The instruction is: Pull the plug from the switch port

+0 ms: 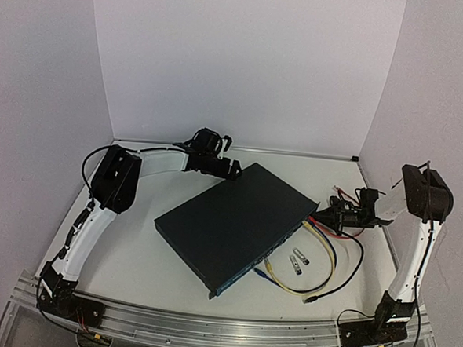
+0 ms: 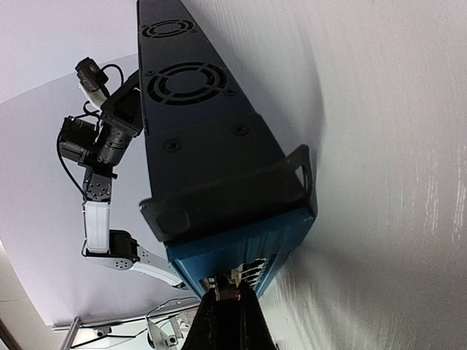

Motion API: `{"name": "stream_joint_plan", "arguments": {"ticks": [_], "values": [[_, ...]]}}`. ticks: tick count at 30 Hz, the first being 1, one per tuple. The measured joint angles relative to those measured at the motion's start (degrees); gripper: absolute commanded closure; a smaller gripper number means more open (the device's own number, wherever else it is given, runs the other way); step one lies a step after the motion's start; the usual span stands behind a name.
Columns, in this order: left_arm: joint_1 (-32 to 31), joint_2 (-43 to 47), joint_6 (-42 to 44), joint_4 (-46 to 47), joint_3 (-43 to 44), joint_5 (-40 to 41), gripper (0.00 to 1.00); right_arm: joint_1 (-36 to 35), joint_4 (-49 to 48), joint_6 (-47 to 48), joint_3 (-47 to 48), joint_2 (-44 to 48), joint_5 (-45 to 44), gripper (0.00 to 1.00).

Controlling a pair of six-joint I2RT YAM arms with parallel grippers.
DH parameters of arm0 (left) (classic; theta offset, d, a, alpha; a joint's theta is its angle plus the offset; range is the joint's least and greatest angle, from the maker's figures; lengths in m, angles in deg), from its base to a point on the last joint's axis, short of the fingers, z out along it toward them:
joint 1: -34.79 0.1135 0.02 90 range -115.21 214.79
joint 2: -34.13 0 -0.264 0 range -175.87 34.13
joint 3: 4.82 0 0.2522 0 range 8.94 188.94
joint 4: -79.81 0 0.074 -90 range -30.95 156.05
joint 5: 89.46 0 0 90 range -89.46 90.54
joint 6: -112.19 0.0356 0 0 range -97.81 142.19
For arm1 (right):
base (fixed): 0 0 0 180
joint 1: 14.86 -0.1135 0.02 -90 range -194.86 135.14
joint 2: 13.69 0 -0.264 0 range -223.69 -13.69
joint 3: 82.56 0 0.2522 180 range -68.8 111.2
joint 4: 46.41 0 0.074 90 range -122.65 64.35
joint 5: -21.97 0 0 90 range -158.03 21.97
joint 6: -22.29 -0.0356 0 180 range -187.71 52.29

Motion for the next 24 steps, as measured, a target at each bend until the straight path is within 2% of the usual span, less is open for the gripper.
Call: {"name": "stream_joint_plan", "arguments": {"ticks": [9,13,16,20,24], "values": [[-5.4,6.9,4.8,-8.6,-0.2,18.5,0.00,-0.1,-3.9,-4.0,-0.8,0.0,-0.5,1.00],[-13.0,9.9,9.2,-10.6,1.0,24.6,0.00,-0.2,-4.7,-5.2,-0.9,0.0,-0.8,1.00],[-21.1,10.1,13.2,-11.7,2.9,28.6,0.00,-0.2,-6.1,-5.4,-1.5,0.0,-1.0,1.00],[-30.0,10.1,16.6,-14.5,3.1,29.7,0.00,-0.2,-8.3,-5.8,-2.2,0.0,-1.2,1.00],[-33.5,10.0,17.5,-15.9,3.7,26.3,0.00,-0.2,-10.1,-6.4,-2.9,0.1,-1.3,1.00]]}}
